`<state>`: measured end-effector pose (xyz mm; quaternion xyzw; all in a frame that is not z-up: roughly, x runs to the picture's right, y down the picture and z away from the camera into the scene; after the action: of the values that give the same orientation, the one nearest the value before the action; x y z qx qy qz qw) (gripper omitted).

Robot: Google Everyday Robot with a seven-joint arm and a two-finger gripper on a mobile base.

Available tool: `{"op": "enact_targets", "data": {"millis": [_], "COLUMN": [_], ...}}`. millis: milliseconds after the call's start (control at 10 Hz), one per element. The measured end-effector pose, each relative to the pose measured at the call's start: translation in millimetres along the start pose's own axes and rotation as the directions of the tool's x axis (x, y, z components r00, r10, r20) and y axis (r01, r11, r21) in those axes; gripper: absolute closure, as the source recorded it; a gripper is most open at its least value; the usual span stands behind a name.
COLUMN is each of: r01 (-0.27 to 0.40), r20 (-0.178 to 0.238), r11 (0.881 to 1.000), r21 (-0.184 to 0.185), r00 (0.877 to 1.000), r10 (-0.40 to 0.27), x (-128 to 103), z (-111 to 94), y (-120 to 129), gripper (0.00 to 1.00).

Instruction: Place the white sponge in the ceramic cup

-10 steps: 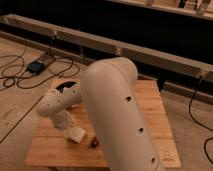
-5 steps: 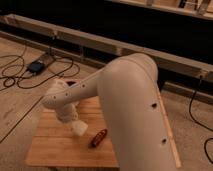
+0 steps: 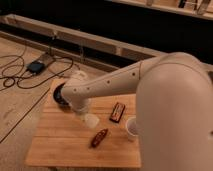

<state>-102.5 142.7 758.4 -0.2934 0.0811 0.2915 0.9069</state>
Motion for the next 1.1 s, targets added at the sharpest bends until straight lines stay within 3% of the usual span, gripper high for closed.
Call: {"op": "enact_targets", "data": {"millis": [600, 1100], "r01": [-0.100, -0.096], "r20": [0.102, 0.102], "r11": [0.994, 0.995], "r21": [0.038, 0.033], "r00": [0.990, 0.990], "r10": [0.096, 0.092], "x": [38.2, 36.0], "z": [-45.4, -43.9], "y": [-54.9, -52.5], "gripper": [1.00, 1.00]}}
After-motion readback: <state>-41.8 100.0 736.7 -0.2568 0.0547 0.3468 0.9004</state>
